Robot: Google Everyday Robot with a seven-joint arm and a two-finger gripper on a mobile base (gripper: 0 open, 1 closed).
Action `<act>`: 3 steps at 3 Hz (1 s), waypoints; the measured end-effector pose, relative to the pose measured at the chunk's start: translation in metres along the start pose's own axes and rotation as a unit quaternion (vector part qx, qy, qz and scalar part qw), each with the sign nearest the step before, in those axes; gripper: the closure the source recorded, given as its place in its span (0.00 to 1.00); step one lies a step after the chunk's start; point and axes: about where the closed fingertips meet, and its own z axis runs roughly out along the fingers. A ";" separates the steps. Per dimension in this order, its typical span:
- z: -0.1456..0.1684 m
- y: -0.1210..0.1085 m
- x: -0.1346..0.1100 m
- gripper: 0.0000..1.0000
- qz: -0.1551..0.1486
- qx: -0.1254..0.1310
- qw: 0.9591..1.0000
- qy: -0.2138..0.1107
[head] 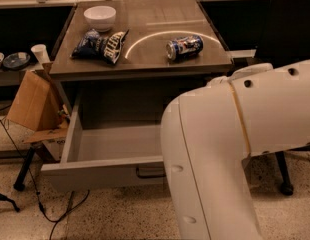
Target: Pick apple from top drawer and place on counter
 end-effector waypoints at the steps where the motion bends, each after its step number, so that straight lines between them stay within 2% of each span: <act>1: 0.005 0.008 -0.005 0.00 -0.028 -0.016 0.999 -0.012; 2: 0.009 0.013 -0.007 0.00 -0.049 -0.029 0.998 -0.014; 3: 0.015 0.016 -0.005 0.00 -0.073 -0.038 0.997 0.000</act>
Offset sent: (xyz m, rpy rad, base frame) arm -0.0055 0.0171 0.0001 -0.0213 -0.0557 0.1407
